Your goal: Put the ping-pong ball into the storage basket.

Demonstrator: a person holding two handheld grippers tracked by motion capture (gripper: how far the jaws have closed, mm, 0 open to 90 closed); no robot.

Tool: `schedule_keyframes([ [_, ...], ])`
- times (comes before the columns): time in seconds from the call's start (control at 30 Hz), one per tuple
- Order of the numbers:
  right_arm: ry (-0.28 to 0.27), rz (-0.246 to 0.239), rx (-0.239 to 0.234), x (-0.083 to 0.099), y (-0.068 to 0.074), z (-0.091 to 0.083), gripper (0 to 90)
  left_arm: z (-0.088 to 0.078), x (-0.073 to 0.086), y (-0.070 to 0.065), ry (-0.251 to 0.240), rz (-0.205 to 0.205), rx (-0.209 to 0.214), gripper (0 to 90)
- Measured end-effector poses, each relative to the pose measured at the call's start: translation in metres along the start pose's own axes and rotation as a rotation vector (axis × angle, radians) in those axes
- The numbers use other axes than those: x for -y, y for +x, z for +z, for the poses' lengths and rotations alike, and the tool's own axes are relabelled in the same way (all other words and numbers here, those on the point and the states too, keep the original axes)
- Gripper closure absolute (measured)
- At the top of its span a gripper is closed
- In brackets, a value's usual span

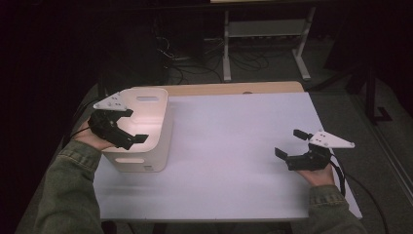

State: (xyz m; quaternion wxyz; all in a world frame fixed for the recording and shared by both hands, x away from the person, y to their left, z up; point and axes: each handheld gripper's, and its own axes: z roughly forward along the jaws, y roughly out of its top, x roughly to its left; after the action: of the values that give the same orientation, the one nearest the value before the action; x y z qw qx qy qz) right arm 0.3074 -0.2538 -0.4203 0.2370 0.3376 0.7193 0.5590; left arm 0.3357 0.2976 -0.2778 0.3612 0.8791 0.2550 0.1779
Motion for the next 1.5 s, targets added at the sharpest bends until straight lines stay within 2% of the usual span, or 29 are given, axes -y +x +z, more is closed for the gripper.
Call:
schedule_keyframes([
  [0.1,0.0,0.0,-0.001,0.0,0.0,0.0,0.0,-0.001,0.003,-0.002,-0.018,-0.003,-0.018,0.0],
  [0.2,0.003,-0.001,-0.002,0.0,0.0,0.0,0.0,-0.003,0.008,-0.008,-0.066,-0.024,-0.03,0.0],
  [0.3,0.002,-0.001,-0.001,0.0,0.001,0.0,0.0,-0.003,0.012,-0.01,-0.076,-0.031,-0.041,0.0],
  [0.33,0.0,0.0,-0.001,0.0,0.001,0.0,0.0,-0.002,0.017,-0.01,-0.086,-0.047,-0.059,0.0],
  [0.43,-0.001,0.001,0.001,0.0,0.001,0.0,0.0,-0.002,0.021,-0.01,-0.095,-0.062,-0.075,0.0],
  [0.6,0.003,0.0,0.0,0.0,0.001,0.0,0.0,-0.003,0.031,-0.014,-0.15,-0.082,-0.116,0.0],
  [0.97,0.001,0.0,0.0,0.0,0.001,0.0,0.0,0.001,0.041,-0.022,-0.243,-0.115,-0.135,0.0],
  [1.4,0.005,-0.005,0.004,0.001,0.002,0.0,0.0,-0.001,0.06,-0.027,-0.322,-0.169,-0.205,0.0],
  [1.43,0.005,-0.006,0.004,0.001,0.002,0.0,0.0,-0.002,0.061,-0.028,-0.337,-0.179,-0.214,0.0],
  [1.47,0.004,-0.006,0.005,0.001,0.001,0.0,0.0,-0.004,0.065,-0.03,-0.381,-0.2,-0.224,0.0],
  [1.5,0.004,-0.006,0.005,0.001,0.001,0.0,0.0,-0.004,0.065,-0.03,-0.381,-0.2,-0.224,0.0],
])
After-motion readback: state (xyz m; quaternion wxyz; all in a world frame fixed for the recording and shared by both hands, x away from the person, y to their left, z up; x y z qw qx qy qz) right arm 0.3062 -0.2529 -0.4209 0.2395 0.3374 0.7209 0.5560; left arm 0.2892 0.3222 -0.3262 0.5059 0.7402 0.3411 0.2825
